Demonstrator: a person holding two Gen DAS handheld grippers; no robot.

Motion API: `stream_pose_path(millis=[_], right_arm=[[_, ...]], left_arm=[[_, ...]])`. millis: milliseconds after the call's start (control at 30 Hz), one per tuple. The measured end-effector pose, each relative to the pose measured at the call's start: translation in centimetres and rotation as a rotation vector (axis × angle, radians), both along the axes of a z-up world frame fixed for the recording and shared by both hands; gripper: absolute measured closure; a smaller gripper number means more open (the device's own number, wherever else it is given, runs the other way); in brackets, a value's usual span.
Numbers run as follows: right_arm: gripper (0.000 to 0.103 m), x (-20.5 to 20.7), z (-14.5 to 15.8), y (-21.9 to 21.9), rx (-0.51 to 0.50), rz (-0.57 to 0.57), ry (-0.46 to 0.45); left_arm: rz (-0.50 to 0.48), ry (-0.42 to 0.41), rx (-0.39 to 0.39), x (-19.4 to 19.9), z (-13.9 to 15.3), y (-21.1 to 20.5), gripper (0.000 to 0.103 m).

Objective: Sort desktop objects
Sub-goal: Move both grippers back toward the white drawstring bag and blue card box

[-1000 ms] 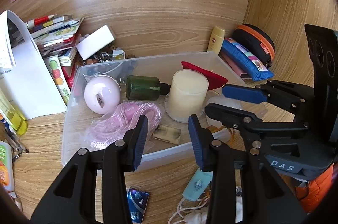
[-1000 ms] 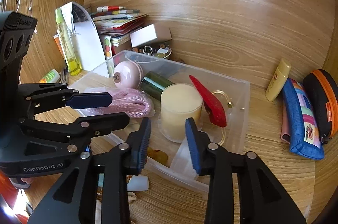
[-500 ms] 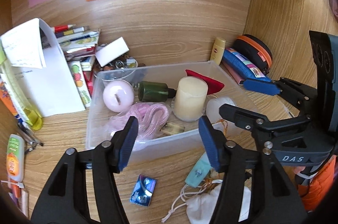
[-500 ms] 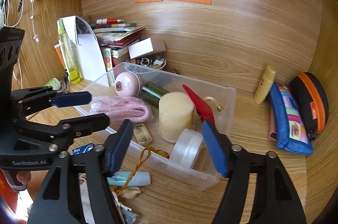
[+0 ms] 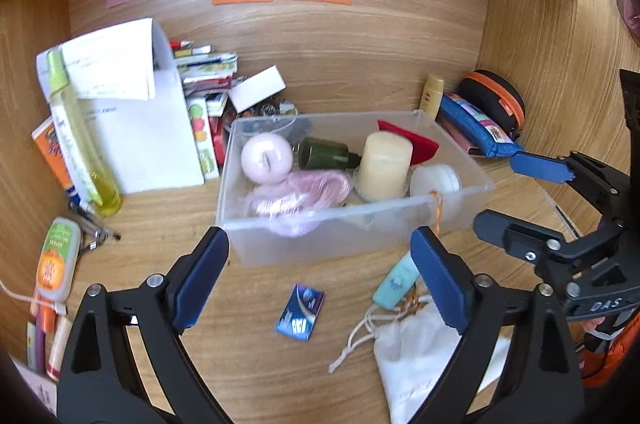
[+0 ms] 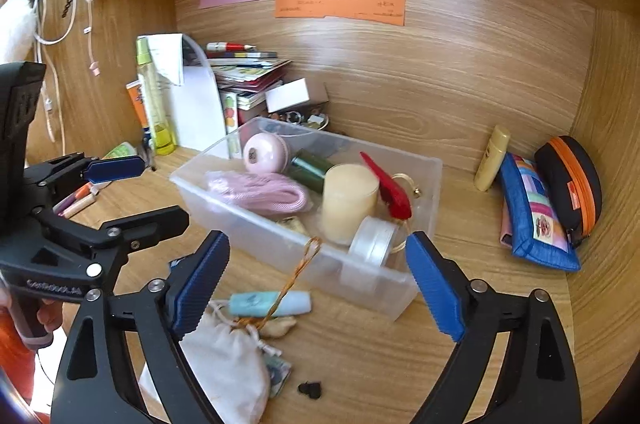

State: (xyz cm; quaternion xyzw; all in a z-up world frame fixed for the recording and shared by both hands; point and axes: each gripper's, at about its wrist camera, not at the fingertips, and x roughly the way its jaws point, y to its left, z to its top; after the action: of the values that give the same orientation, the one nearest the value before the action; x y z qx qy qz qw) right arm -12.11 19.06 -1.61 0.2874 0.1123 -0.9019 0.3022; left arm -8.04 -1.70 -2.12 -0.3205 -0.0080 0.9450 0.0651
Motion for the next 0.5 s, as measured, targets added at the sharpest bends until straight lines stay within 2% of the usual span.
stream_pose_path(millis=[300, 500], right_arm=[[0.007, 3.7, -1.8, -0.4, -0.001, 0.038, -0.038], [0.007, 5.3, -5.1, -2.6, 0.065, 0.096, -0.104]], left_arm=[[0.055, -0.059, 0.014, 2.7, -2.8, -1.6, 0.009], [0.1, -0.117, 0.031, 4.5, -5.1, -3.3, 0.009]])
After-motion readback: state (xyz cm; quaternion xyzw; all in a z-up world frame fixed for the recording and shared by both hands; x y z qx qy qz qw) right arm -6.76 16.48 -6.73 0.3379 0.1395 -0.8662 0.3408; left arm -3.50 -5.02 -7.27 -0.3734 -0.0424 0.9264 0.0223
